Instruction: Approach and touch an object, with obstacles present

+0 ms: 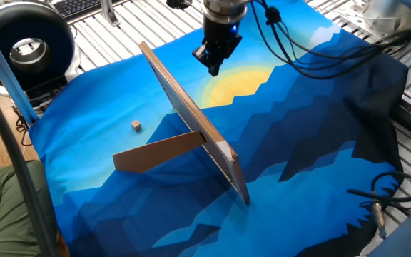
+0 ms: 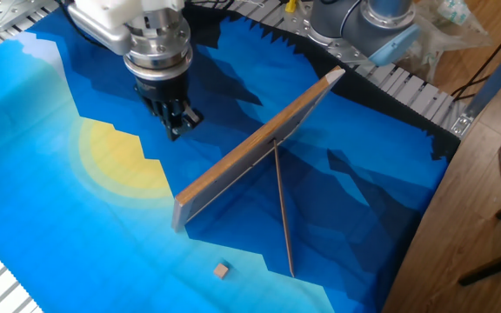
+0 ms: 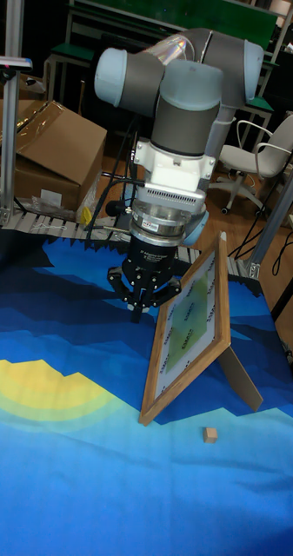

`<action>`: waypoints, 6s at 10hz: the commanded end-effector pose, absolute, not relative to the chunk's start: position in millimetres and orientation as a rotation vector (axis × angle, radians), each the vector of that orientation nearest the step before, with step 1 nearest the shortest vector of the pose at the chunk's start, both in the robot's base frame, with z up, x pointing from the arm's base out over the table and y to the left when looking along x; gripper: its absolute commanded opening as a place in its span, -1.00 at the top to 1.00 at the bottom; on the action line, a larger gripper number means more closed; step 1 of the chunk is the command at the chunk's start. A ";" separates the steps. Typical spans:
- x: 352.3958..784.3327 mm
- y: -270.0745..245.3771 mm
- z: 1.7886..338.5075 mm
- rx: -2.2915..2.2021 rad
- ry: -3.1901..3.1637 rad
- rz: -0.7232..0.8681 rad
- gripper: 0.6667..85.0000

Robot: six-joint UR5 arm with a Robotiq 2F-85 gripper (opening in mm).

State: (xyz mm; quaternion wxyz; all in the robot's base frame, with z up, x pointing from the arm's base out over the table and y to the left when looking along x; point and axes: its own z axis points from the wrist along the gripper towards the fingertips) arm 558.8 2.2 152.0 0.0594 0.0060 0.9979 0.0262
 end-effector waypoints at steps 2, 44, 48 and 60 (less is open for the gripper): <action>566.2 4.1 131.4 -0.005 2.930 0.137 0.99; 550.5 65.6 247.6 -0.213 3.016 0.044 0.99; 530.2 62.8 271.7 -0.220 3.091 -0.003 0.99; 587.5 182.5 217.1 -0.023 3.058 0.019 0.99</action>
